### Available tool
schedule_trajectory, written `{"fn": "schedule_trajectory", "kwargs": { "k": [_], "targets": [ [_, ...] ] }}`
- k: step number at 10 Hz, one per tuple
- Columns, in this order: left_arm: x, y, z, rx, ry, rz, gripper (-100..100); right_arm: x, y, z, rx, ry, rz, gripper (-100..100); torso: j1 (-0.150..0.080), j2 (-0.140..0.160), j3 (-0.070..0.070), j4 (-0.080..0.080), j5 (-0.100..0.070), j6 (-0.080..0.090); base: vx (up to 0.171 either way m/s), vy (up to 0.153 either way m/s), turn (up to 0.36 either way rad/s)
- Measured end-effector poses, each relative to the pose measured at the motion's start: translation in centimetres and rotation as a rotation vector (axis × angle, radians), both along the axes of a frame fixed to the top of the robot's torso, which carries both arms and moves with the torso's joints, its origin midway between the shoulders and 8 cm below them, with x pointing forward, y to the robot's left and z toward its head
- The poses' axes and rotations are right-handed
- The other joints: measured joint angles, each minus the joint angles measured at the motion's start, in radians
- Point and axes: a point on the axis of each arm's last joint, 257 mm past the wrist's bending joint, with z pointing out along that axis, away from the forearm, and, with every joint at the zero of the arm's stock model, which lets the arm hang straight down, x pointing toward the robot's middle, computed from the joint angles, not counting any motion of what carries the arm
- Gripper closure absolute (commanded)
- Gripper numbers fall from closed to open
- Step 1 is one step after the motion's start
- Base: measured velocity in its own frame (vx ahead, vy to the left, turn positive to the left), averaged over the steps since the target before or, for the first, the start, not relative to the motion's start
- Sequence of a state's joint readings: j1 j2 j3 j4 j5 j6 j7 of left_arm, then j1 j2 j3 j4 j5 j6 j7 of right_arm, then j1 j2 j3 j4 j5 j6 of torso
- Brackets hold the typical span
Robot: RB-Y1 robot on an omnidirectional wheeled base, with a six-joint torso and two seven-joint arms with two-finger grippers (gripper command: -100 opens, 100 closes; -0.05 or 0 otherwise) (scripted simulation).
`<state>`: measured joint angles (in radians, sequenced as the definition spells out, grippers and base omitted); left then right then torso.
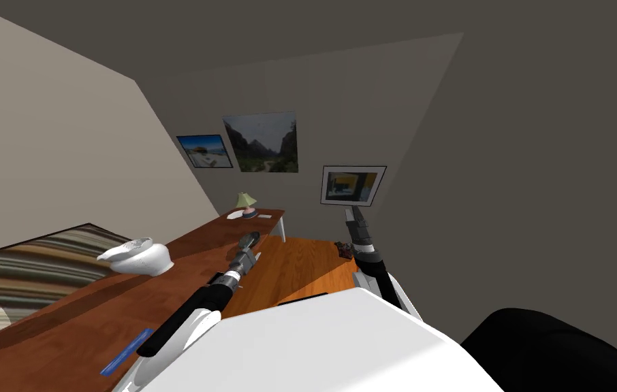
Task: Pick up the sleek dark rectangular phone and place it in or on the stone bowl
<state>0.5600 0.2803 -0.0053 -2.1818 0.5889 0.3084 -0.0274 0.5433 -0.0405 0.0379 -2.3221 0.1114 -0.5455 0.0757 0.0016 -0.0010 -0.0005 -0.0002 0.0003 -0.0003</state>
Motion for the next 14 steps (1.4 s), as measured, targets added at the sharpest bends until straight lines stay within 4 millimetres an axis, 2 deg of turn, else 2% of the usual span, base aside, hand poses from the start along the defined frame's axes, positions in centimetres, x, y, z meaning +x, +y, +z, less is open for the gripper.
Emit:
{"fn": "schedule_trajectory", "kwargs": {
  "k": [1, 3, 7, 8, 9, 10, 14],
  "targets": [
    [-0.5, 0.6, -2.1, -0.007, 0.055, -0.006, -100, 0.0, 0.0, 0.0, 0.0, 0.0, 0.0, 0, 0.001, -0.001, -0.001, 0.0, 0.0, 0.0, 0.039, 0.021, -0.06],
    [-1.1, 0.5, -3.5, -0.012, 0.108, -0.014, -100, 0.0, 0.0, 0.0, 0.0, 0.0, 0.0, 0, 0.0, 0.0, 0.0, 0.0, 0.0, 0.0, 0.023, 0.013, -0.048],
    [-3.5, 1.1, -7.7, -0.02, 0.254, -0.032, -100, 0.0, 0.0, 0.0, 0.0, 0.0, 0.0, 0, 0.001, -0.001, -0.001, 0.0, 0.0, 0.0, 0.043, 0.029, -0.093],
    [-4.4, 1.1, -9.3, -0.021, 0.301, -0.036, -100, 0.0, 0.0, 0.0, 0.0, 0.0, 0.0, 0, 0.002, -0.002, -0.001, 0.0, 0.0, 0.0, 0.04, 0.038, -0.056],
    [-4.9, 1.3, -10.0, -0.02, 0.332, -0.041, -100, 0.0, 0.0, 0.0, 0.0, 0.0, 0.0, 0, 0.002, -0.002, -0.001, 0.0, 0.0, 0.0, 0.059, 0.043, -0.117],
    [-5.9, 2.2, -11.5, -0.02, 0.38, -0.044, -100, 0.0, 0.0, 0.0, 0.0, 0.0, 0.0, 0, 0.003, -0.002, -0.001, 0.0, 0.0, 0.0, 0.05, 0.042, -0.046],
    [-9.5, 3.1, -14.8, -0.01, 0.529, -0.056, -100, 0.0, 0.0, 0.0, 0.0, 0.0, 0.0, 0, 0.002, -0.002, -0.001, 0.0, 0.0, 0.0, 0.063, 0.055, -0.087]
  ]
}}
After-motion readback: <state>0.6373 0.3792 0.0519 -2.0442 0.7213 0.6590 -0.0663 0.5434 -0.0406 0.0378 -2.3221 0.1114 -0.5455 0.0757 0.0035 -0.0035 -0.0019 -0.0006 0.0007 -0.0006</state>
